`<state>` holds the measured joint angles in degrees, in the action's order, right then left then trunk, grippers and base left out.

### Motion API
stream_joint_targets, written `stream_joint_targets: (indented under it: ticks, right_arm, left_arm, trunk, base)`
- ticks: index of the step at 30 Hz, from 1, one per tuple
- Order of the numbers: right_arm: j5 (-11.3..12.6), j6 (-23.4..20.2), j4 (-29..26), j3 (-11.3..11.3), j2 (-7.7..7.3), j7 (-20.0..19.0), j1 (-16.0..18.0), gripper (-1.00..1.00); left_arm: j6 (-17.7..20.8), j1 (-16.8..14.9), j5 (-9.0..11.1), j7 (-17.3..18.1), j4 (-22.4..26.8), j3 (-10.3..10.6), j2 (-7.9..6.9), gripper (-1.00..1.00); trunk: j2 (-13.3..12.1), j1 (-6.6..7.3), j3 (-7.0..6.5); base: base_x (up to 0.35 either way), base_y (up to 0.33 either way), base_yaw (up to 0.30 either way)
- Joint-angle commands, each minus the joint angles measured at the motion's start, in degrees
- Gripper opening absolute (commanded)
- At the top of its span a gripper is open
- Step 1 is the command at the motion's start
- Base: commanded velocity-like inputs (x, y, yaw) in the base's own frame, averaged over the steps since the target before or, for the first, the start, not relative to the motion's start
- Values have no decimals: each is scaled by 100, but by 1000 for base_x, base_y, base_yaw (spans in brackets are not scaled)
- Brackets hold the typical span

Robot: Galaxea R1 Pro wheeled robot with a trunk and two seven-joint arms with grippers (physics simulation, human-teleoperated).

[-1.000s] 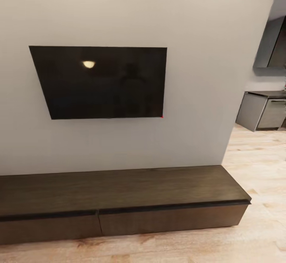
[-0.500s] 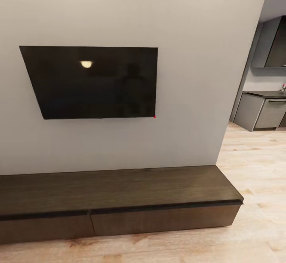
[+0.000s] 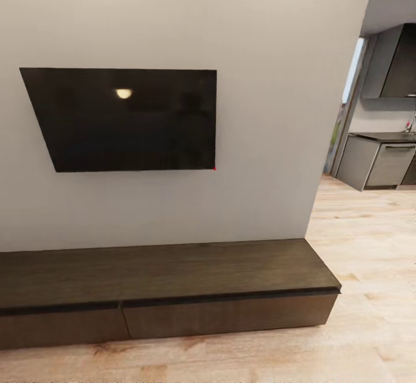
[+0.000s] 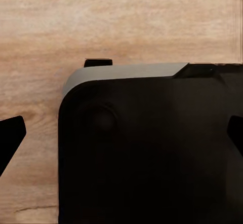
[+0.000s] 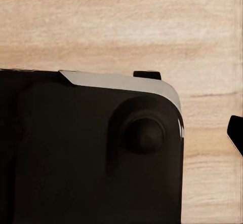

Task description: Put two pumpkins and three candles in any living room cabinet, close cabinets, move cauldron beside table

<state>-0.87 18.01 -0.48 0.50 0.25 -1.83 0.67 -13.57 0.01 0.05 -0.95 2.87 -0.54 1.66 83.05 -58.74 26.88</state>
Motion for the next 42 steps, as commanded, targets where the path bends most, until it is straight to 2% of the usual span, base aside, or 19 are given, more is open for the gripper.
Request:
stream_joint_targets:
  ticks: [1, 6, 18, 31, 37, 42]
  right_arm:
    - [-5, 23, 4, -2, -3, -10, 3, 100]
    - [-4, 36, -4, 7, -7, -18, 3, 100]
    - [-19, 65, -32, 16, 1, -38, 3, 100]
    - [-19, 62, -56, 17, 9, -75, 3, 100]
    - [-2, 89, -82, -4, 22, -72, 3, 100]
    - [-1, 109, -107, -3, 44, -80, 3, 100]
  left_arm:
    - [-14, 1, -2, -10, 3, -3, 2, 100]
    - [-20, 3, 14, -10, 3, -11, -39, 100]
    - [-23, 2, -5, -12, 3, 28, -24, 100]
    - [-23, -1, -12, -73, 79, 20, 64, 100]
    - [-11, -1, 20, -85, 550, -1, 71, 100]
    - [-26, -11, 22, -16, 695, 9, 69, 100]
  trunk:
    - [3, 1, 5]
    - [3, 1, 5]
    - [3, 1, 5]
    - [3, 1, 5]
    - [3, 1, 5]
    - [3, 1, 5]
  base:
    - [-92, -269, 0]
    - [-28, -280, 0]
    - [-1, -286, 0]
    - [-5, -286, 0]
    - [-155, -207, 0]
    - [-71, -77, 0]
